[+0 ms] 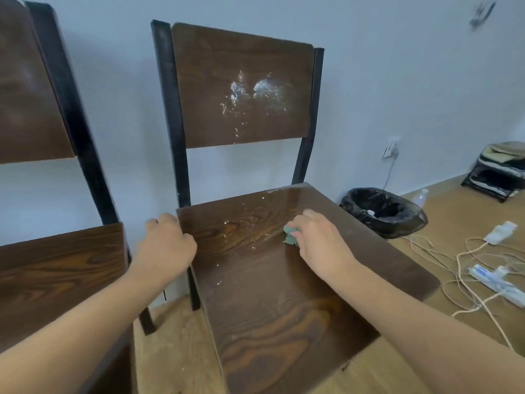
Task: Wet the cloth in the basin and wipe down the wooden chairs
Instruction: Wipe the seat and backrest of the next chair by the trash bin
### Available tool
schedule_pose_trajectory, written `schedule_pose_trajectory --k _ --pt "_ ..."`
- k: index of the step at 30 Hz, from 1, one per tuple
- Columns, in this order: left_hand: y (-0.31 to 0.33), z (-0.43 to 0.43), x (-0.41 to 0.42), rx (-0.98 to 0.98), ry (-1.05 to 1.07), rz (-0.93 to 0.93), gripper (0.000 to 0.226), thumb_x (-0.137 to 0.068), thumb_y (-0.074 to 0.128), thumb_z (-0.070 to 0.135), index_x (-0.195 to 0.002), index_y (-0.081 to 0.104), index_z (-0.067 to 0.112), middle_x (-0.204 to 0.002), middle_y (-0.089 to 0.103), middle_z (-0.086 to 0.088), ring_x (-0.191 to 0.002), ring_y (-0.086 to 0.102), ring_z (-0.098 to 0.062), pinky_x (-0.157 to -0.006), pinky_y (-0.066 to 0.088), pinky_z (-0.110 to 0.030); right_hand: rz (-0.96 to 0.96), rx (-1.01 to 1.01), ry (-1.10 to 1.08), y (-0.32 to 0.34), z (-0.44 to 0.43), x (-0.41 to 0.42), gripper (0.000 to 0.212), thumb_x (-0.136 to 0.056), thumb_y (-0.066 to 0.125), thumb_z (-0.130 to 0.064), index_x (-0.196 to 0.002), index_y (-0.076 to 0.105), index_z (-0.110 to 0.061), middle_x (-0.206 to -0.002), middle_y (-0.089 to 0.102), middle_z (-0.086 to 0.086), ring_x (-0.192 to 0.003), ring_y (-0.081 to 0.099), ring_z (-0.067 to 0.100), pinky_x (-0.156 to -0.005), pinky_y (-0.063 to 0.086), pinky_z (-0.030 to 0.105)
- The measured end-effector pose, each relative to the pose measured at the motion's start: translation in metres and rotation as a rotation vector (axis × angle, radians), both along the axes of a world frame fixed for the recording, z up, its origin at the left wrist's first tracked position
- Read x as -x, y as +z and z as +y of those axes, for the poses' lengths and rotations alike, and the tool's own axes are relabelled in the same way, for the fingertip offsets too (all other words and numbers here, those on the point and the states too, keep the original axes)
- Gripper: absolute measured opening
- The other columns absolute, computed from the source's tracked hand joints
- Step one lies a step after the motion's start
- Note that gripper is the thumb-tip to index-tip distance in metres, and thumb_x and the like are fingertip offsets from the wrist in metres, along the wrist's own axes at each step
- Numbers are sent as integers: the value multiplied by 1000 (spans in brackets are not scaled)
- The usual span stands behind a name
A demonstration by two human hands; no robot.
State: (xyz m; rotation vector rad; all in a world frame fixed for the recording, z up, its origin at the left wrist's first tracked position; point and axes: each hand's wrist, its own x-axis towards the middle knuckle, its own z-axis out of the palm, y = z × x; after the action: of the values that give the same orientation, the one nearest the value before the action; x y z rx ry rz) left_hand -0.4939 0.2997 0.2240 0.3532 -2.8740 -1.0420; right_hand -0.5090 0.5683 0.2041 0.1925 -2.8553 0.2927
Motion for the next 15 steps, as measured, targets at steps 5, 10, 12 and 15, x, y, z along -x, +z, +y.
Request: schedule_pose_trajectory --k 5,10,12,15 --pt "-7 1 4 0 23 5 48 -99 50 16 -146 44 11 -141 50 -18 -82 66 -28 -65 49 -33 -17 -53 -306 11 126 31 23 -89 58 -1 -106 72 -6 -105 65 15 -98 64 37 -84 53 42" --pt "-7 2 5 -47 21 -1 46 -99 51 16 -144 45 9 -126 61 -20 -86 66 -28 -71 51 -35 144 150 -461 35 160 37 19 -95 62 -13 -108 73 -6 -112 69 20 -105 63 39 -92 47 41" --pt "-9 3 4 -93 36 -36 45 -99 50 16 -143 45 9 -114 65 -18 -89 67 -30 -77 56 -39 85 191 -347 31 131 41 16 -93 66 -15 -104 75 -7 -108 72 17 -104 65 36 -92 50 39" --pt "-11 9 -4 -167 56 -74 42 -101 49 14 -142 45 10 -92 65 -10 -80 69 -27 -71 60 -38 -12 253 -225 12 76 42 10 -92 68 -14 -98 76 -15 -104 74 9 -100 68 29 -93 54 38"
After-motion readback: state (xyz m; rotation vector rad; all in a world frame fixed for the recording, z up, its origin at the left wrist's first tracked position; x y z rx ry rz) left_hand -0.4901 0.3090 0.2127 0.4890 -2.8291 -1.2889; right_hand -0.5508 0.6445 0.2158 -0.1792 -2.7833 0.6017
